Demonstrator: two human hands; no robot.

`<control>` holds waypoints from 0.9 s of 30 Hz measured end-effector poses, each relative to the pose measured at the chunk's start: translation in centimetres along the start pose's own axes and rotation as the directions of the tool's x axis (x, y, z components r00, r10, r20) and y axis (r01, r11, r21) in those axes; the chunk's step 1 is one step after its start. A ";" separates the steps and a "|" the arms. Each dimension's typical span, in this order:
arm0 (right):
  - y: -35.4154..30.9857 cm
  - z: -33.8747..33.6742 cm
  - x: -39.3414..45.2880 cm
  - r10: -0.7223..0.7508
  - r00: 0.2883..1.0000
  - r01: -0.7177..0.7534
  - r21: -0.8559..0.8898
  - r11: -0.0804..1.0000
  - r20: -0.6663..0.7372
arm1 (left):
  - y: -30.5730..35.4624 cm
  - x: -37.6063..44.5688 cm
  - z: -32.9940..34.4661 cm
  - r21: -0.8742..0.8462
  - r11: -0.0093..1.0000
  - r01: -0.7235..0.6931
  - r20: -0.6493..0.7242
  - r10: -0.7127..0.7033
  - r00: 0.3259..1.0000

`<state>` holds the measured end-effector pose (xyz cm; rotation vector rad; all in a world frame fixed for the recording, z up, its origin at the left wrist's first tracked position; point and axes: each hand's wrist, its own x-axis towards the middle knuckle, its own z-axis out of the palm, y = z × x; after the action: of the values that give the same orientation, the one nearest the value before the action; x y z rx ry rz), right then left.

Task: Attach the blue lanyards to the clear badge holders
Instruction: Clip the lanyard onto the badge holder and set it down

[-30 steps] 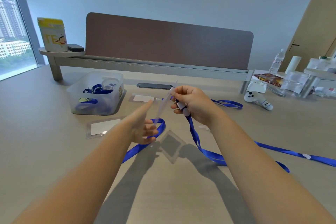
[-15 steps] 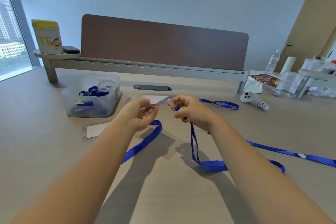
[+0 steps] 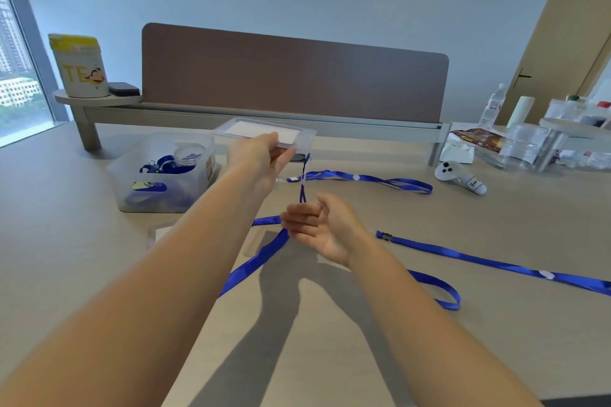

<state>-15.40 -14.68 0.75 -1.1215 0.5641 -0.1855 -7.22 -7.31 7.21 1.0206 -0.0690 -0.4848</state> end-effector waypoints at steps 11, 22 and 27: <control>-2.0 -1.7 3.8 -0.172 0.942 0.331 0.700 0.633 -0.290 | -0.6 2.1 -4.6 -0.068 0.993 0.092 -0.069 -0.096 0.993; -8.7 -10.2 7.8 -0.235 0.683 0.398 0.082 0.914 -0.692 | -3.6 9.3 -4.5 0.019 0.997 0.078 -0.241 -0.071 0.968; -9.4 -14.4 11.1 -0.204 0.678 0.287 -0.002 0.958 -0.706 | -5.1 12.6 -3.8 -0.017 0.996 0.093 -0.379 -0.092 0.921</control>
<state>-12.12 -34.90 0.87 -0.9931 1.0667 -0.9069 3.29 -11.74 -1.15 1.1073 0.3267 -0.3646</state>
